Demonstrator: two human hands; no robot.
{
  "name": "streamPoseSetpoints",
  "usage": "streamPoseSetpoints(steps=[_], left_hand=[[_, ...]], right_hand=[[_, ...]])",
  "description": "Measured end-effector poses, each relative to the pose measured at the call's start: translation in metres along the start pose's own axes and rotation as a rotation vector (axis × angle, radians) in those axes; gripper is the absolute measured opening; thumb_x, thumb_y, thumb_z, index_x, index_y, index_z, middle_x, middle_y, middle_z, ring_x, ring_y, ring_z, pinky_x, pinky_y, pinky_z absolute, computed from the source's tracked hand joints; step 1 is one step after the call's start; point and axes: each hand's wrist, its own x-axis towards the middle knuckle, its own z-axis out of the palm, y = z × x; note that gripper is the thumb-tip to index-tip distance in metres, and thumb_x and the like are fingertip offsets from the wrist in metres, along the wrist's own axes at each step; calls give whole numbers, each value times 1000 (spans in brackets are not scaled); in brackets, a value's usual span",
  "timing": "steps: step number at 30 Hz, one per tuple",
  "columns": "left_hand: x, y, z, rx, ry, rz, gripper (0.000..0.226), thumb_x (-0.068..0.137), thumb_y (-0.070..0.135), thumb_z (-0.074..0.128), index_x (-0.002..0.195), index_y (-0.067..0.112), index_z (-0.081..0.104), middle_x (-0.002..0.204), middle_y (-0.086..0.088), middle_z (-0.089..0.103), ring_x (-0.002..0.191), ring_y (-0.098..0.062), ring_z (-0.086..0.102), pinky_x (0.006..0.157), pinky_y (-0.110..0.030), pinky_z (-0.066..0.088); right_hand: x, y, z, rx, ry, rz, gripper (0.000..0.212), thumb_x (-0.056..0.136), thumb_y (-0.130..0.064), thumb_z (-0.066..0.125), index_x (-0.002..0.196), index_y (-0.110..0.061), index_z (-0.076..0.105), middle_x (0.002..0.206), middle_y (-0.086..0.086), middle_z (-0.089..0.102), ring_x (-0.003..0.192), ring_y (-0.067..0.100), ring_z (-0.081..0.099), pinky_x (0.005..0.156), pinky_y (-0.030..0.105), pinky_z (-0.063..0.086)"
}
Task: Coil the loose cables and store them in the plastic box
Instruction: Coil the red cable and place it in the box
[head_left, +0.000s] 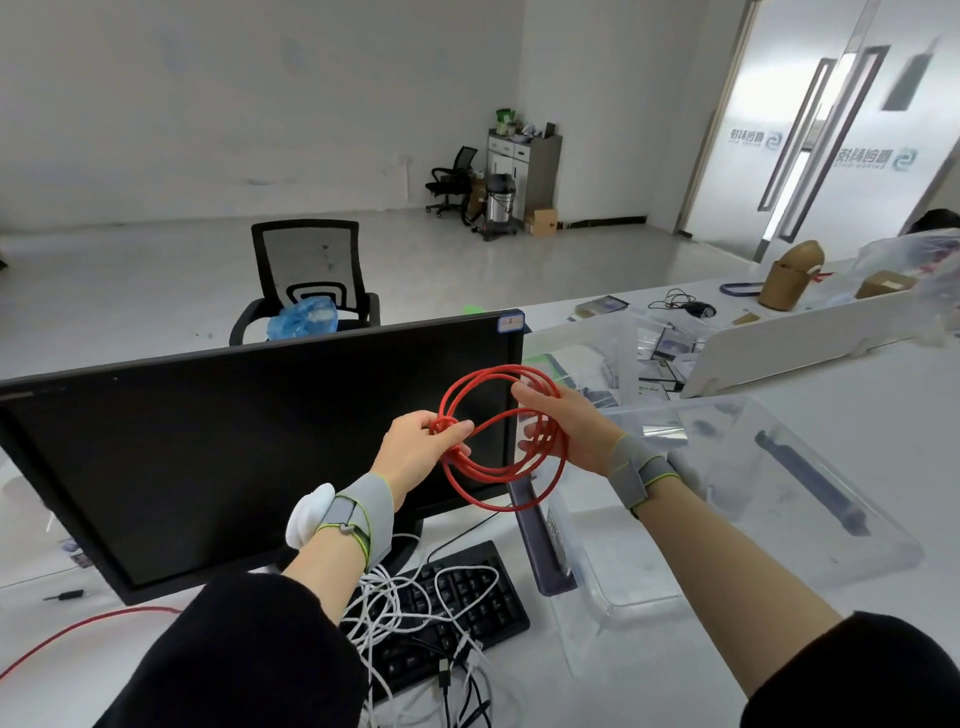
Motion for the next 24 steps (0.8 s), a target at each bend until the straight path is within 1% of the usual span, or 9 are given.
streamPoseSetpoints(steps=[4,7,9,12,14,16,19,21,24], left_hand=[[5,7,22,-12,-87,-34,24,89,27,63,100,5,62,83,-9,73,75,-15,70,77,-23,51],[12,12,48,6,-174,-69,25,90,25,63,107,9,54,93,-15,71,86,-25,69,86,-33,54],[17,13,68,46,-217,-90,27,90,26,62,109,10,51,90,-8,67,81,-19,67,80,-28,54],[26,18,97,235,-353,-89,18,92,33,58,93,15,58,84,0,65,79,-12,62,79,-27,51],[34,17,108,376,-405,-77,29,93,40,53,93,14,65,90,-1,68,84,-14,60,80,-28,49],[44,12,115,480,-361,-68,35,95,42,48,99,12,67,93,-3,67,85,-17,60,83,-30,49],[63,3,129,595,-173,-27,32,96,31,46,95,6,66,98,-12,66,88,-22,57,88,-37,47],[74,-4,138,652,-53,38,28,96,25,45,113,10,61,114,-10,58,105,-24,54,93,-36,44],[92,-16,149,808,25,162,38,97,24,44,134,15,45,128,-7,43,120,-24,40,100,-36,38]], right_hand=[[-8,0,-30,-76,11,-27,16,89,-3,60,102,-7,52,82,12,52,65,17,54,71,33,58],[-9,3,-54,-166,131,-86,22,89,0,59,109,-1,52,72,8,50,58,16,51,57,25,57],[-6,5,-70,-292,203,-127,24,88,-4,62,110,2,54,63,7,47,47,12,48,47,22,51],[2,8,-107,-372,227,-120,10,86,-11,66,89,-6,58,54,4,39,35,7,39,39,22,42],[8,14,-133,-329,182,-44,10,88,-12,64,81,-8,58,53,3,34,34,7,33,36,20,36],[16,26,-156,-296,118,60,8,90,-12,61,89,-5,61,54,2,32,39,9,30,37,20,32],[41,60,-183,-508,-7,207,10,92,-14,59,93,-5,63,56,2,37,43,11,34,39,20,37],[58,91,-188,-610,-84,286,9,91,-16,61,89,-7,64,57,4,40,44,12,36,41,21,41],[84,133,-188,-593,-157,379,11,89,-17,63,90,-6,65,59,4,43,44,12,38,42,22,42]])
